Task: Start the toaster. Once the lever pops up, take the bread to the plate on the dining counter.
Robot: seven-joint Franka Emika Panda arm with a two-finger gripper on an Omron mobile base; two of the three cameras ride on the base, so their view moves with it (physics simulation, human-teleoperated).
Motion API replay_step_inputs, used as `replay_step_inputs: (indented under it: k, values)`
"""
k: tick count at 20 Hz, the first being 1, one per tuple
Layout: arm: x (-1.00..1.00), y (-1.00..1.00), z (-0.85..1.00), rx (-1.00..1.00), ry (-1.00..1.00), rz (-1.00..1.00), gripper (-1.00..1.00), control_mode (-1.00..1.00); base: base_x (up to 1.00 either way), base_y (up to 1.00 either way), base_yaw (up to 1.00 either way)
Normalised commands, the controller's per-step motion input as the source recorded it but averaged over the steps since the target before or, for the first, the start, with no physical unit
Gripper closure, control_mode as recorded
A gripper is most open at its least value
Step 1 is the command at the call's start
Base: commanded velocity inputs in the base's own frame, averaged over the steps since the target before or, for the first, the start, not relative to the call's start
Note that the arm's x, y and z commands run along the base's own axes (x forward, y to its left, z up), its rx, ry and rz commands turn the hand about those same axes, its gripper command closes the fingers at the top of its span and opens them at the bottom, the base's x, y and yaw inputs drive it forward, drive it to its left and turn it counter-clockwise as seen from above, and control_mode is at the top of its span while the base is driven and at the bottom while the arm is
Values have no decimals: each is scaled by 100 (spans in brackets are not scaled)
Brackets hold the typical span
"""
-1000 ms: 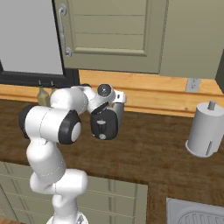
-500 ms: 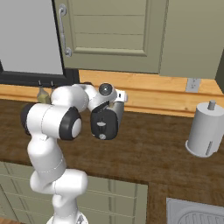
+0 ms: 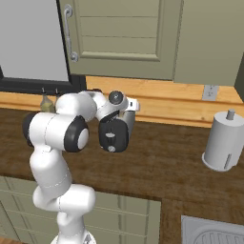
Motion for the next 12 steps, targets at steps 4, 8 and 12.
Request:
replay_step_inputs:
  k: [4, 8, 12]
  values:
    - [0, 0, -1, 0, 0, 0, 100, -100, 0, 0, 0]
    - [-12, 0, 3, 3, -6, 0, 100, -100, 0, 0, 0]
    - [-14, 0, 15, 8, -14, 0, 100, -100, 0, 0, 0]
